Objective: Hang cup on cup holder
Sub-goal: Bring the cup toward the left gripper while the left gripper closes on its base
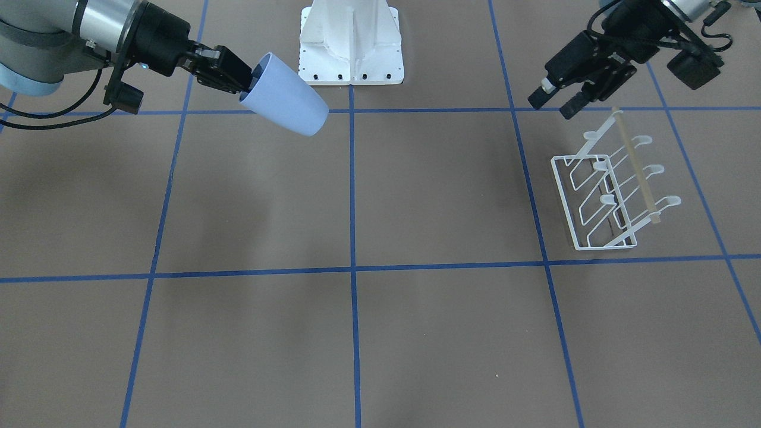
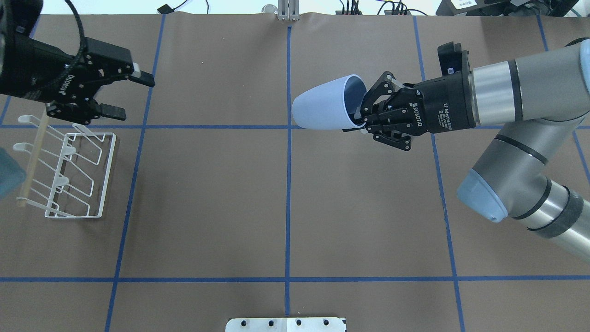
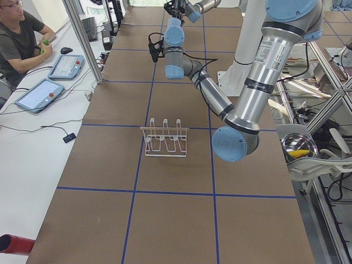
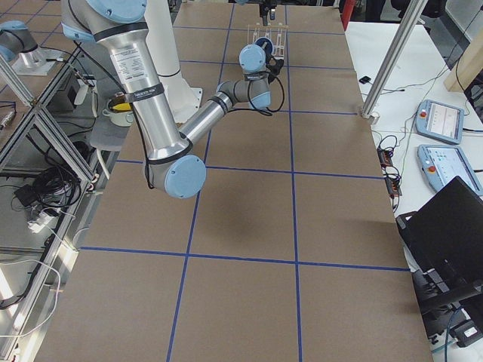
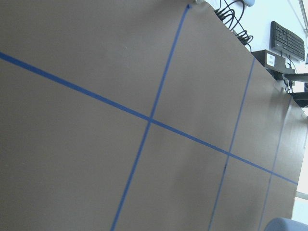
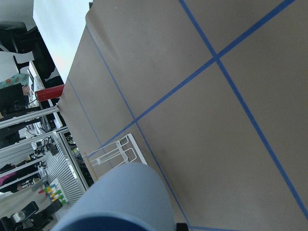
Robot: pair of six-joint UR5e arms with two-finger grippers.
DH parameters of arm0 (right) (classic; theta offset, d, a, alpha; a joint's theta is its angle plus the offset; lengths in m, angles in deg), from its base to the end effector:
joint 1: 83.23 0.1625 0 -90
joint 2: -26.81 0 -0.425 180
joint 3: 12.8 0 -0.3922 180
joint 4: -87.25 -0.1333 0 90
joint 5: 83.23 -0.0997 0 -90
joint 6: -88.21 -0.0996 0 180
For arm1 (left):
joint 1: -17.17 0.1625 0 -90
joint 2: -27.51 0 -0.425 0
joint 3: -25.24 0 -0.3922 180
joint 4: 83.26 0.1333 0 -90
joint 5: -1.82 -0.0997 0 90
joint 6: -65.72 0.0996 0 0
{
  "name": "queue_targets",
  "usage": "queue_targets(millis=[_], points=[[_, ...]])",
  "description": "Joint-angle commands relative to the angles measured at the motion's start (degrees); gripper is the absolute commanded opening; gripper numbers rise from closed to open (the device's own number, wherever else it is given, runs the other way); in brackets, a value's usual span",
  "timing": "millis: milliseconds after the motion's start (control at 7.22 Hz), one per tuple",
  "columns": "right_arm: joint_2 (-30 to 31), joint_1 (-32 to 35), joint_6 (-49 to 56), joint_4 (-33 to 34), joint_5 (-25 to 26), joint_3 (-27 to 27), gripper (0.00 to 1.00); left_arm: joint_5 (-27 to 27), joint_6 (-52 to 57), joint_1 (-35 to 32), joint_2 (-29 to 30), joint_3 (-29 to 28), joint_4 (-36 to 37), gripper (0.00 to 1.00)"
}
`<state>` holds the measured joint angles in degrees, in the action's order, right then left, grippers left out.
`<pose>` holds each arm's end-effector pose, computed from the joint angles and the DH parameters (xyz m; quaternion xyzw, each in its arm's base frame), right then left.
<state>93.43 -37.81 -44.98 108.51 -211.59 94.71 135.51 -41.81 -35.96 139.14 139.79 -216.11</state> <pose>-0.3037 -0.4100 0.1757 -0.1743 -0.7755 0.1880 0.5770 0.2495 -0.4402 0.1761 -0.0537 0.7007 -0.1699 0.6908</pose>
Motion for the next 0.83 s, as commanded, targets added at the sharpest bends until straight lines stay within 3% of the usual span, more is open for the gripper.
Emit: queue_targets(millis=[0,138,415,692], points=[[-0.7,-1.8,-5.3,-6.4,2.0,-0.2,0.0,-1.8,-3.2,1.5,2.3,-3.3,-10.4,0.98],[-0.7,-2.9,-5.5,-8.3,2.0,-0.2,0.0,-3.2,-11.3,1.7,2.6,-5.7,-19.0,0.98],[-0.7,-3.6,-9.4,-12.8,2.4,-0.4,0.0,-13.2,-27.4,3.9,3.2,-12.3,-40.7,0.98],[-2.1,-4.7,-13.6,-14.5,6.0,-0.4,0.0,-18.4,-30.5,6.7,3.2,-12.7,-47.8,0.97]])
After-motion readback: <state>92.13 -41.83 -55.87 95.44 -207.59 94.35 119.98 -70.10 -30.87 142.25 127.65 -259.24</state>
